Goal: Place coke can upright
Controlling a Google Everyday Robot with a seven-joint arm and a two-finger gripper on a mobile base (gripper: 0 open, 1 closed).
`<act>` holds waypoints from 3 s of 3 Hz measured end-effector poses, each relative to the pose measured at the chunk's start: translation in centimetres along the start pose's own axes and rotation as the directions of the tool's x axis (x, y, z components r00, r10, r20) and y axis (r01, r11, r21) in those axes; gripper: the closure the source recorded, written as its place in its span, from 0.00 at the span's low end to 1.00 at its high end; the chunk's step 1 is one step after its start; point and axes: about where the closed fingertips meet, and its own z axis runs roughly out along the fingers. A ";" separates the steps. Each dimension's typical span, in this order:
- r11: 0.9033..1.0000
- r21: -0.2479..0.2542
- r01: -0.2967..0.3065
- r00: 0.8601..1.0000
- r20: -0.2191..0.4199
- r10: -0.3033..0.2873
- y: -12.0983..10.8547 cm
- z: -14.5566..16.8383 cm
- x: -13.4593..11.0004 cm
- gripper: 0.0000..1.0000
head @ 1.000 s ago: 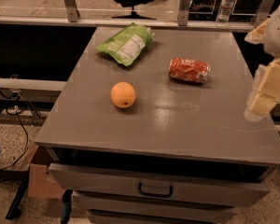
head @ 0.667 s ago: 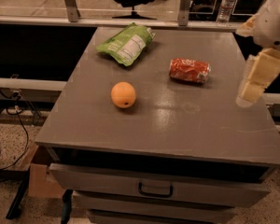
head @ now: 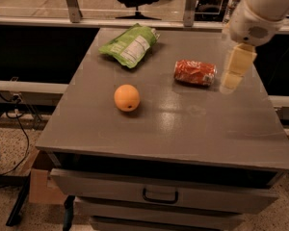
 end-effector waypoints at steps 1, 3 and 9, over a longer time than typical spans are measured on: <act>0.999 -0.038 -0.018 0.999 -0.028 0.017 -2.1 2.9 -1.5 0.00; 0.986 -0.132 -0.100 0.995 -0.041 0.095 -4.6 7.8 -4.8 0.00; 0.994 -0.087 -0.069 0.979 0.186 0.085 -8.2 4.3 -7.9 0.93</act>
Offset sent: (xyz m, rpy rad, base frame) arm 0.0823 0.0527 -0.0514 0.0035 0.2096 -0.0893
